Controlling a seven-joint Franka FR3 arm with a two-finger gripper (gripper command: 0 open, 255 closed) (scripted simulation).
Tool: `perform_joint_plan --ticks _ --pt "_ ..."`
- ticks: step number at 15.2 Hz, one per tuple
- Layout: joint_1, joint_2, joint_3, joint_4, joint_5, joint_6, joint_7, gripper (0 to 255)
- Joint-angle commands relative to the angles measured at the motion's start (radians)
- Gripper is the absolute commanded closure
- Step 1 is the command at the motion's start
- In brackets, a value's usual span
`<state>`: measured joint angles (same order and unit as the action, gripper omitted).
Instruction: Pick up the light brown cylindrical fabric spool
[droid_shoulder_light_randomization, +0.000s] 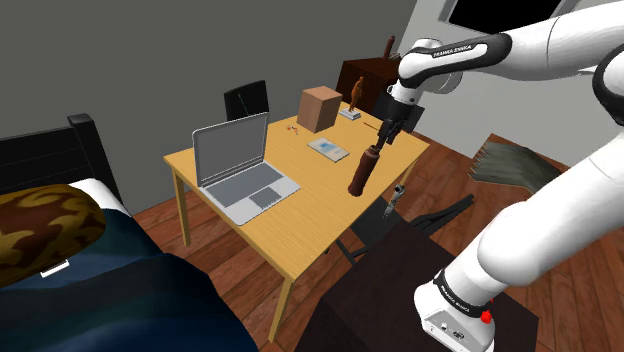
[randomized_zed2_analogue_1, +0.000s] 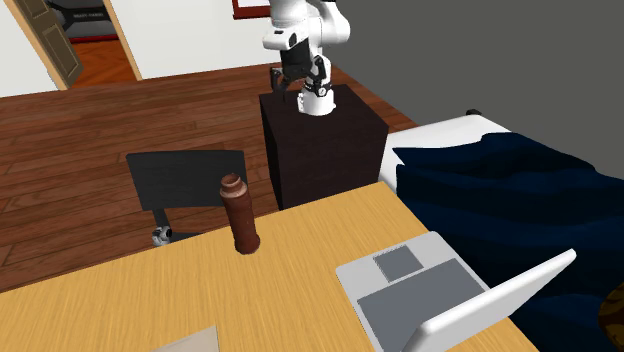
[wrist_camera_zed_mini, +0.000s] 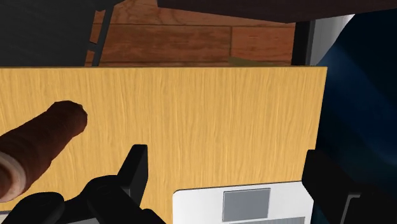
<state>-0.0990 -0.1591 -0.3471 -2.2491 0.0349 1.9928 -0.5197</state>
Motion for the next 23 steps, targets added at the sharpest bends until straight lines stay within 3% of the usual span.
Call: perform_joint_plan --ticks 1,7,14,19,23 --pt "-0.009 0.071 -0.026 0.043 0.028 0.022 -0.056 0" --pt "-0.056 0.309 -0.069 0.220 0.147 0.052 -0.219 0" --pt "-0.164 0.595 -0.056 0.496 0.283 0.022 -0.365 0" --pt "-0.261 0.809 -0.026 0.752 0.351 -0.038 -0.422 0" --pt "-0.349 1.002 0.004 1.023 0.387 -0.117 -0.435 0"
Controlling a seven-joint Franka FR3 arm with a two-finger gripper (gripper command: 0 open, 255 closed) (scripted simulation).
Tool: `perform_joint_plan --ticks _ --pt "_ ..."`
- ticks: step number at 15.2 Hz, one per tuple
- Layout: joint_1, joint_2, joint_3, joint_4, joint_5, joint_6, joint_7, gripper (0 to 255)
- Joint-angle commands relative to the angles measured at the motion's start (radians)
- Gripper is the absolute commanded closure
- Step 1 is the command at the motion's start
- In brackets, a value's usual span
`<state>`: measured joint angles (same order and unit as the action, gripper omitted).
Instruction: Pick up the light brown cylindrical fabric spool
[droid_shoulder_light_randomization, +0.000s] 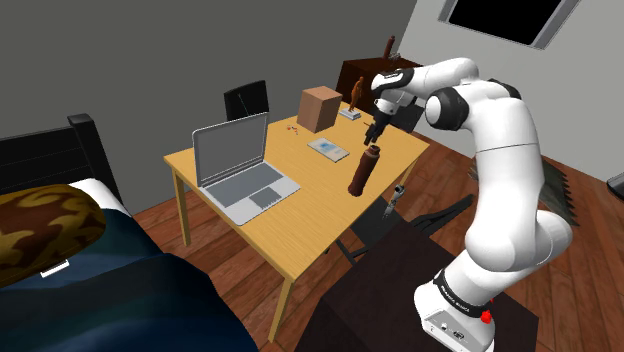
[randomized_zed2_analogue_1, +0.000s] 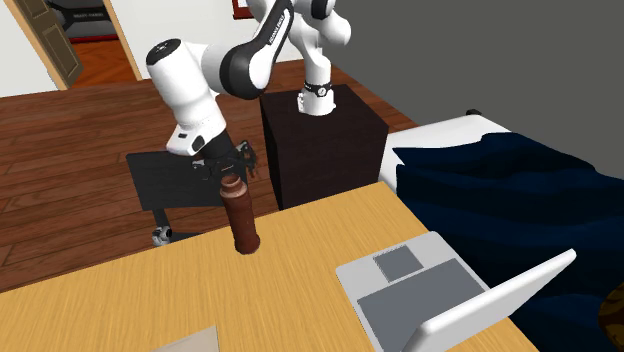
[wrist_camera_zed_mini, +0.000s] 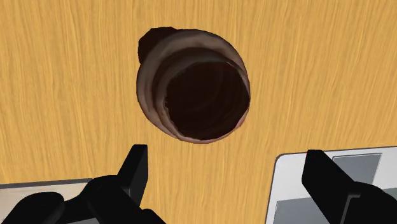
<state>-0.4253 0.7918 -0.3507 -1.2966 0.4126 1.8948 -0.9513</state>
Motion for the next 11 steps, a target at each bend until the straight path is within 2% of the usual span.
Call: perform_joint_plan --ticks 1,10,11 --pt "-0.024 0.053 0.009 0.074 0.009 -0.020 -0.003 0" --pt "-0.028 0.104 0.020 0.060 0.024 0.043 -0.018 0" --pt "-0.027 0.105 0.021 0.060 0.024 0.044 -0.018 255"
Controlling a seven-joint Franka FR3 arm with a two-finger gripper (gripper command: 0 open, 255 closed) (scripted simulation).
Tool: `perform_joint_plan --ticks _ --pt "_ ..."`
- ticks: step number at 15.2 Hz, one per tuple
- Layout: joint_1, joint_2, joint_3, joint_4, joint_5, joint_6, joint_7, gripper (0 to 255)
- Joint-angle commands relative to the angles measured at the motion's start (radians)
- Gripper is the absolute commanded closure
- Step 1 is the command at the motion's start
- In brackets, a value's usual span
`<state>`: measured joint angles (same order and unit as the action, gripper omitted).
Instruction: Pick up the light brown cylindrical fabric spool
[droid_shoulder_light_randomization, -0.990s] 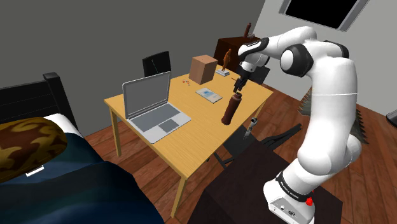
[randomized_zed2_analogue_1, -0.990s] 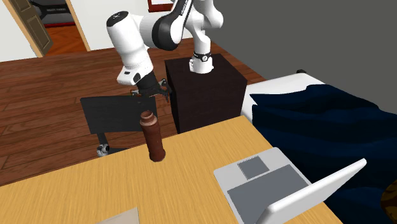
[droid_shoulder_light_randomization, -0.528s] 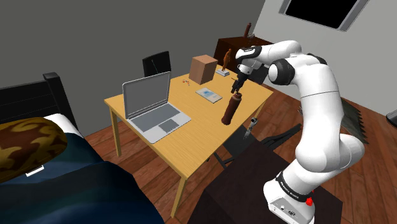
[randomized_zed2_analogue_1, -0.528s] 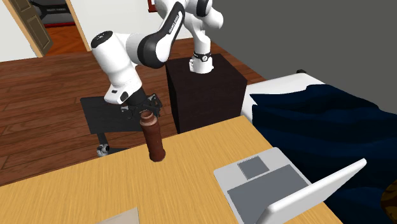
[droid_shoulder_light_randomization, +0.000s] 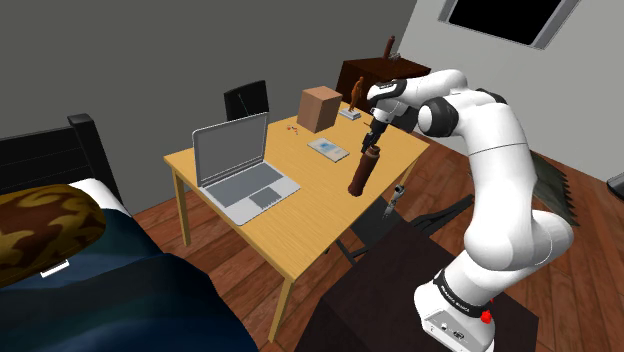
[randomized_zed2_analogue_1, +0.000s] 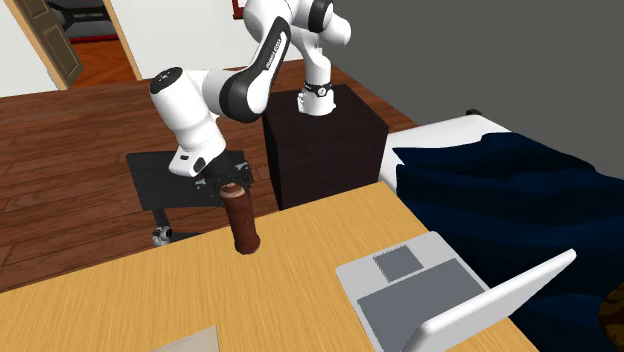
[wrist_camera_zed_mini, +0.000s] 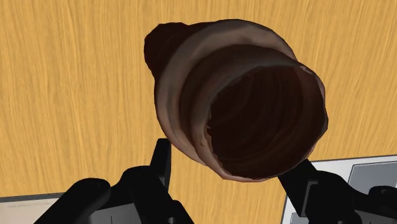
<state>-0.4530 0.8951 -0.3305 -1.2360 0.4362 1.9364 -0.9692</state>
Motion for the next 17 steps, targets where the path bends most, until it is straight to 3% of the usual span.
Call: perform_joint_plan --ticks 1,9,17 --pt "0.000 0.003 0.001 0.002 0.000 0.000 0.000 255" --pt "0.000 0.001 0.000 -0.001 0.000 0.002 0.000 255" --pt "0.004 -0.053 -0.012 0.014 -0.016 -0.065 0.015 255"
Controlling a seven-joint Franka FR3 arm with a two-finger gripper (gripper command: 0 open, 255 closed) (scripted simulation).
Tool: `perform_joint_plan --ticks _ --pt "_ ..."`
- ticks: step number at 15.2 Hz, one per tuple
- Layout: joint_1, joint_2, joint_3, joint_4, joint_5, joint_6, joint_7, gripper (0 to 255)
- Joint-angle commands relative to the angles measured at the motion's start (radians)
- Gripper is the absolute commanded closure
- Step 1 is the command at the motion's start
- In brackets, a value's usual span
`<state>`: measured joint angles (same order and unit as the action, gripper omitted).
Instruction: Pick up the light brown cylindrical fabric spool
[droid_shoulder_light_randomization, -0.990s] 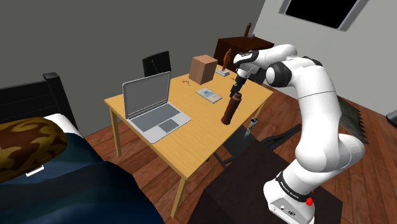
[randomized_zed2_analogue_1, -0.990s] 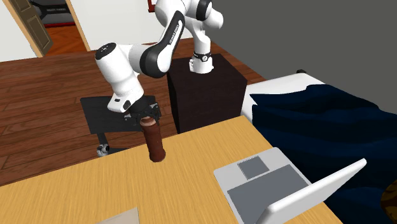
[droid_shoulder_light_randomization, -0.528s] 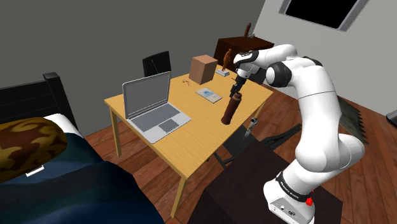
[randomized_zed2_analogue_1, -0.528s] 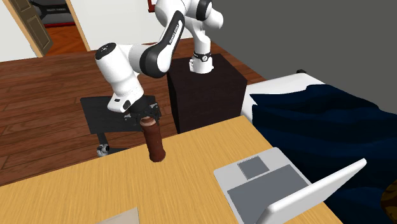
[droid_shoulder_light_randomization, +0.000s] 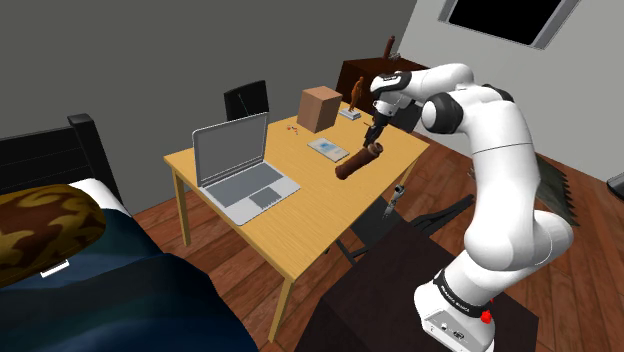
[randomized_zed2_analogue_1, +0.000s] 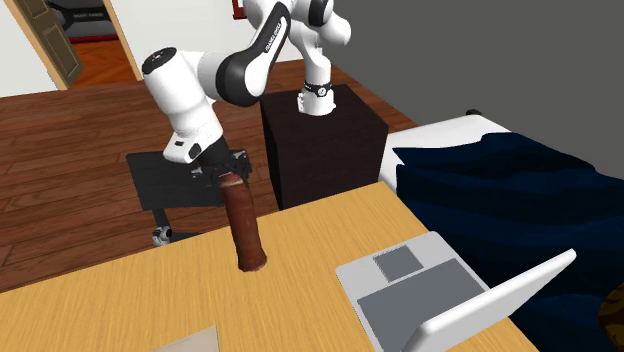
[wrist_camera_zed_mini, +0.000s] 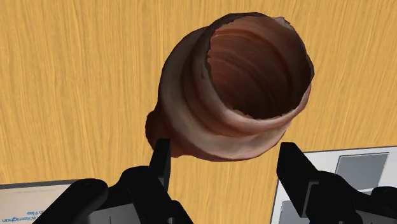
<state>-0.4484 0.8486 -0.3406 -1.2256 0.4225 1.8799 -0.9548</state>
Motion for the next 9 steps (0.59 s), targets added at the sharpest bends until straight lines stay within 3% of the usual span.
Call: perform_joint_plan --ticks 1,9 --pt "-0.001 -0.012 -0.003 0.007 -0.004 -0.018 0.003 255" --pt "-0.001 -0.045 -0.010 0.035 -0.015 -0.076 0.017 255"
